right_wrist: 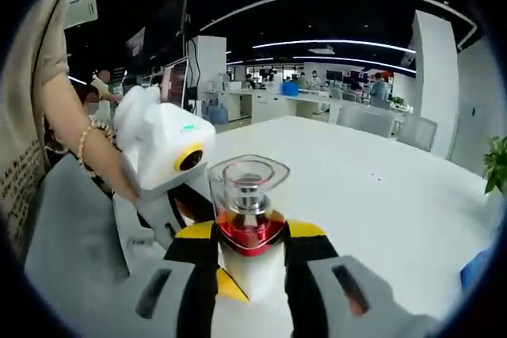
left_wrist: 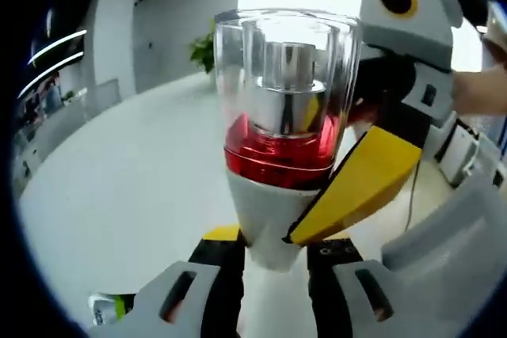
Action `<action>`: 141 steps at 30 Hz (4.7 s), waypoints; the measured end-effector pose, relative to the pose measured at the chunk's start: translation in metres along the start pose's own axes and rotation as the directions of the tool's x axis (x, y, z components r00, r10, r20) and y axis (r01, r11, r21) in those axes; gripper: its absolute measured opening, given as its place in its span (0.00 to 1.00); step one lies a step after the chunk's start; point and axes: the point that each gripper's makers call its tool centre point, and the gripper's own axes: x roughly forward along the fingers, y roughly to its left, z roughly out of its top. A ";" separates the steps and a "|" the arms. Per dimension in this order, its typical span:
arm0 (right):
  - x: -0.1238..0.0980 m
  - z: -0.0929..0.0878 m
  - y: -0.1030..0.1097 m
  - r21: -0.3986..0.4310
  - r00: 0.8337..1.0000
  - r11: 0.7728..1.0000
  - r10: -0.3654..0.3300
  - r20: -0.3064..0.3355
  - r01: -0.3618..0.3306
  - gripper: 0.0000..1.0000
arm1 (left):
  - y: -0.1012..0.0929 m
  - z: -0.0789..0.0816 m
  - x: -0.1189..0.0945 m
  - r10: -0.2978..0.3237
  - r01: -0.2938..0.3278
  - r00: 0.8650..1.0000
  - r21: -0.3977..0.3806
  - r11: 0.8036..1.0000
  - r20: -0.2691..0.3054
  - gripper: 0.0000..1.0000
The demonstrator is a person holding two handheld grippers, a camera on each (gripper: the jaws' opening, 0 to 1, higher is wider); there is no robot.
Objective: Arrange the skincare products in the storage area until every visible bottle or jar stands upright without overlapping.
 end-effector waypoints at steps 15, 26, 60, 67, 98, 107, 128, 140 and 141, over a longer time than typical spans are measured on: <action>0.014 -0.019 -0.007 0.006 0.999 1.000 0.006 -0.051 -0.006 0.31 | 0.013 -0.018 0.012 -0.001 0.000 0.999 -0.011 1.000 -0.036 0.26; 0.021 -0.018 -0.019 0.007 0.999 1.000 0.001 -0.041 -0.001 0.31 | 0.026 -0.014 0.018 0.008 -0.009 1.000 -0.008 1.000 -0.025 0.27; 0.065 -0.003 -0.080 -0.032 0.999 0.999 -0.010 -0.033 0.009 0.32 | 0.097 0.003 0.040 0.027 -0.028 0.998 -0.025 0.999 -0.049 0.27; 0.065 -0.003 -0.080 -0.028 0.999 0.999 -0.015 -0.033 0.014 0.32 | 0.097 0.000 0.040 0.029 -0.029 0.998 -0.002 1.000 -0.062 0.26; 0.045 -0.014 -0.047 0.082 0.997 0.994 -0.060 -0.058 0.065 0.61 | 0.078 -0.014 -0.011 0.082 -0.087 0.994 -0.057 0.995 -0.076 0.55; 0.030 -0.021 -0.027 0.123 0.995 0.989 -0.071 -0.065 0.079 0.68 | 0.064 -0.022 -0.035 0.100 -0.107 0.991 -0.089 0.990 -0.085 0.75; 0.000 -0.024 0.032 0.243 0.996 0.967 -0.069 -0.053 0.080 0.87 | 0.035 -0.051 -0.113 0.198 -0.202 0.979 -0.220 0.954 -0.039 0.96; -0.008 -0.017 0.056 0.298 0.997 0.952 -0.066 -0.031 0.072 0.93 | 0.016 -0.080 -0.160 0.263 -0.263 0.964 -0.294 0.919 -0.039 0.97; -0.008 -0.016 0.057 0.296 0.997 0.952 -0.067 -0.030 0.072 0.93 | 0.014 -0.082 -0.163 0.269 -0.268 0.962 -0.300 0.916 -0.038 0.97</action>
